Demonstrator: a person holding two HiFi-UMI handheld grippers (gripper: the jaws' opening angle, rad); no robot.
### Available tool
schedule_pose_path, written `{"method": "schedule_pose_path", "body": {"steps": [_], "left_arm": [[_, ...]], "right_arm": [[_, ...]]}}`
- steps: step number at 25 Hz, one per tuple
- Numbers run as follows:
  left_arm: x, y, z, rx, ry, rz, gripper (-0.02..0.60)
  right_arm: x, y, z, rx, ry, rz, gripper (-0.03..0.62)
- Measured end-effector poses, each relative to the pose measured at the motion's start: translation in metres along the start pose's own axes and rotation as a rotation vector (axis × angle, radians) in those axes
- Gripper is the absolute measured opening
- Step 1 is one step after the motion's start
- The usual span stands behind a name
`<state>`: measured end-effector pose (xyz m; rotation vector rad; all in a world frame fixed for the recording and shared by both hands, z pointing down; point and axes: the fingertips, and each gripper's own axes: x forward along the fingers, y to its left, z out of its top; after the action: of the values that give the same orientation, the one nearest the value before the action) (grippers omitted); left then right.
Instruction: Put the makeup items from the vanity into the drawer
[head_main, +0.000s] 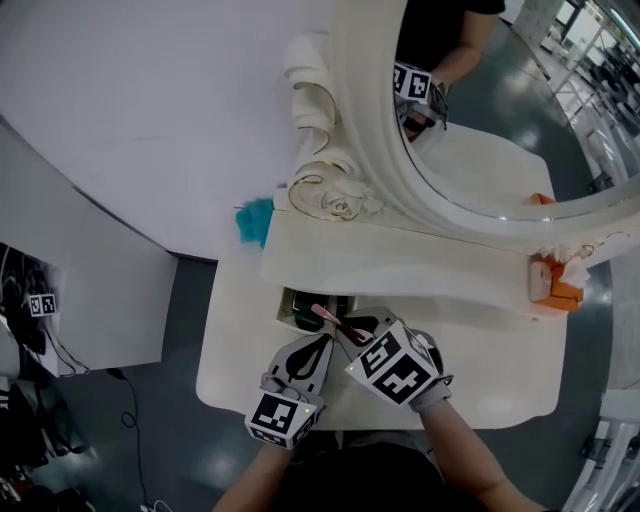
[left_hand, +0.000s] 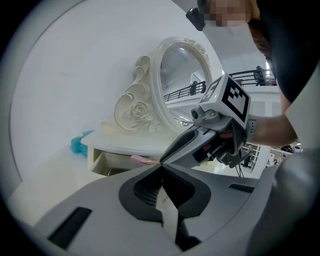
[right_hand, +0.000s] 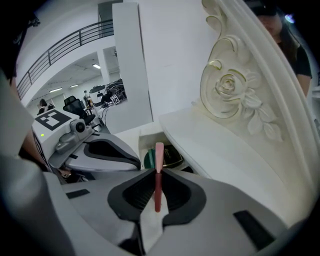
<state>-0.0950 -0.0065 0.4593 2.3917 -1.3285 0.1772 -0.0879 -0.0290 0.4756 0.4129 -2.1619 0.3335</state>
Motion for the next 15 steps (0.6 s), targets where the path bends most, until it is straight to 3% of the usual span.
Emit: {"method": "schedule_pose_path", "body": {"steps": [15], "left_arm": [[-0.020, 0.038, -0.001, -0.033, -0.012, 0.049, 0.014]], "right_arm": [[0.036, 0.008, 0.026, -0.051, 0.050, 0.018, 0.055]]}}
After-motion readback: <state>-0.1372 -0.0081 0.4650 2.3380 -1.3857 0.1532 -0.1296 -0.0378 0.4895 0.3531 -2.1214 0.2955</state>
